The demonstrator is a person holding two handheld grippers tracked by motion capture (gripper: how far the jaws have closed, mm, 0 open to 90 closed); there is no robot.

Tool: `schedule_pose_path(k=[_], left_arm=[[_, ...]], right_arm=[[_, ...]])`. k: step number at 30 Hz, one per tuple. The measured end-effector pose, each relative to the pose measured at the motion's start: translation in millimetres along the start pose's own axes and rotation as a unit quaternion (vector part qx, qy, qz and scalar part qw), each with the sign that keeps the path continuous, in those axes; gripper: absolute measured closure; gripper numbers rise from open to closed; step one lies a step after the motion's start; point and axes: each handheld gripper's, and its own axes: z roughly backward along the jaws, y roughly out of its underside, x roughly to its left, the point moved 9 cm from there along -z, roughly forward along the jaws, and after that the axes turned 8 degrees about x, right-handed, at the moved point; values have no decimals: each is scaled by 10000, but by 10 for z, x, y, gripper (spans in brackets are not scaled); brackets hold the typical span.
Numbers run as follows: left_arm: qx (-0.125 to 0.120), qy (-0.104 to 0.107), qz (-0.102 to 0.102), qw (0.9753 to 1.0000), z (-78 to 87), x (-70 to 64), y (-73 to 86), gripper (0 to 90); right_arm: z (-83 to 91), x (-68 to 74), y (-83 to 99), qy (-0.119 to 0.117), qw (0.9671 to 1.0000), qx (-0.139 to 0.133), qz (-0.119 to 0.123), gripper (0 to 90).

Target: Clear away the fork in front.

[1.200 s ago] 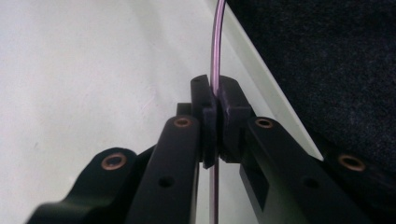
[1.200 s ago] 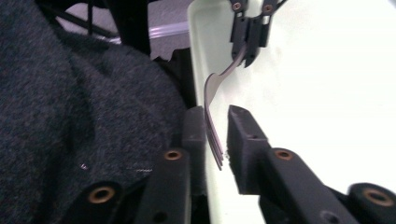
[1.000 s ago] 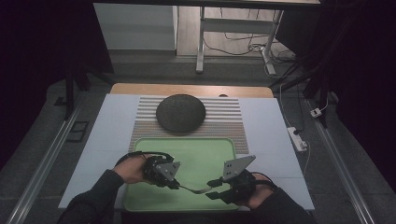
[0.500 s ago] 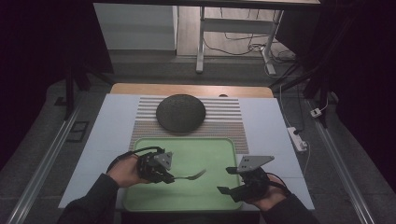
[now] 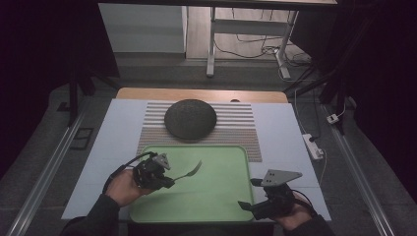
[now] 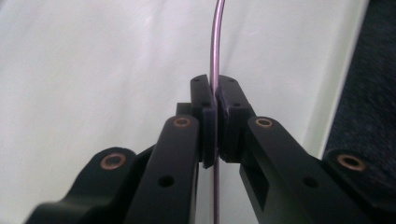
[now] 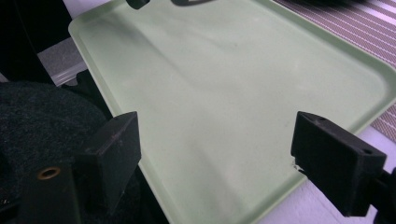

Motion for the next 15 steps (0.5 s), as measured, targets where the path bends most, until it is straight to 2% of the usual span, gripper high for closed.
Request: schedule_pose_path(k=[1,3,5,7,9,12,15], left_arm=[[-39,-28,201,9998,-1,18,20,861],[-61,-70,648,9979,-1,55,68,861],[-56,-103,1044,9945,-1,85,125,861],[2,-244,1402,9898,-12,111,188,861],[15,-299,1754,9840,-32,129,251,861],[-15,-236,2279,9734,-61,153,330,860],[30,-386,2697,9622,-80,198,394,858]], right_arm=[[11,4,13,-12,10000,-6,-29,152],[34,11,38,-42,9999,-33,-125,145],[58,14,69,-44,9998,-54,-182,137],[82,16,103,-28,9997,-65,-238,136],[103,23,141,-33,9996,-49,-264,136],[126,43,192,-46,9997,-9,-225,138],[150,67,219,-67,9998,-35,-205,137]])
